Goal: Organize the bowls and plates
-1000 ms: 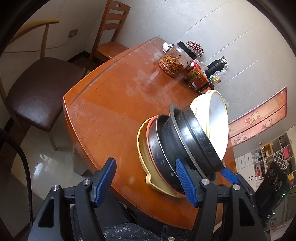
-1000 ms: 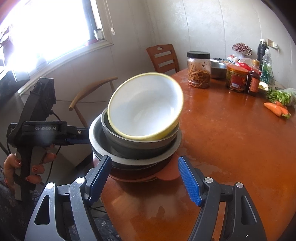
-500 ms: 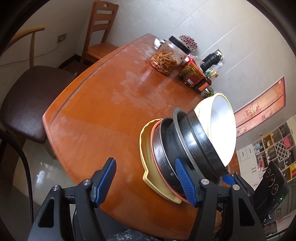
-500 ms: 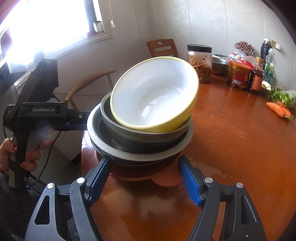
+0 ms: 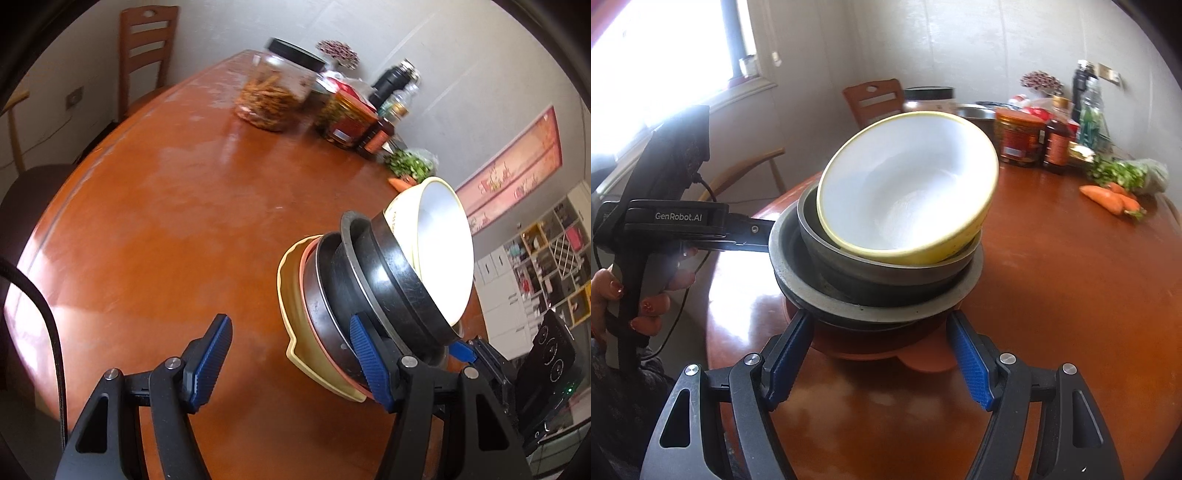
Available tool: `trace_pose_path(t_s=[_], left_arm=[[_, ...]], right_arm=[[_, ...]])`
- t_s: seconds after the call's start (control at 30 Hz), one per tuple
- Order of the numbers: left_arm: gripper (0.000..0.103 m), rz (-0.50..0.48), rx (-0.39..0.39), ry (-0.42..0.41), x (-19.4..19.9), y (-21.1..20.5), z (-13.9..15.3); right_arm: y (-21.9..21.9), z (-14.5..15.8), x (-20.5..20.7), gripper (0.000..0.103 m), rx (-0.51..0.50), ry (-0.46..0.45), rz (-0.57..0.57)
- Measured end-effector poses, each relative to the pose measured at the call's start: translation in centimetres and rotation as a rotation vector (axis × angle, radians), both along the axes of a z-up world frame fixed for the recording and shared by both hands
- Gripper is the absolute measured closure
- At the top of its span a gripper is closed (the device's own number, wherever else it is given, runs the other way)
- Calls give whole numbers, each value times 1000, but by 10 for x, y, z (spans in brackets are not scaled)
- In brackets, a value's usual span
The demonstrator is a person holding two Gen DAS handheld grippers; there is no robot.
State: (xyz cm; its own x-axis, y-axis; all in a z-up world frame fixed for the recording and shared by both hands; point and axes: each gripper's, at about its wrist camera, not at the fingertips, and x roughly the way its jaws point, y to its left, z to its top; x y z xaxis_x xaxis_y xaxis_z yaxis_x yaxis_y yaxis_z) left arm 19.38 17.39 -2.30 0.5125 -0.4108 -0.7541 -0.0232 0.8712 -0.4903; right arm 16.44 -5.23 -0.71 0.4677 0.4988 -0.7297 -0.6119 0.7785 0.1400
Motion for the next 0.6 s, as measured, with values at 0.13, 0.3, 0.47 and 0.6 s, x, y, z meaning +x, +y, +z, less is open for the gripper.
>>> trace_pose_path(t_s=[0.13,0.3,0.47,0.6], left_arm=[[37,-40,7,1,20,-29,1],[37,-106,2,5,42,-68,0],[37,-156,24,-10,54,-110,3],[37,-176,44,-23,61,-134,5]], right_arm=[[-23,0,9,27,-7,-6,-42],[-54,1,16,27,-23,-17,-78],[-87,1,22,27,-42,-17,-123],[-113,3,24,27,-31,-7,-160]])
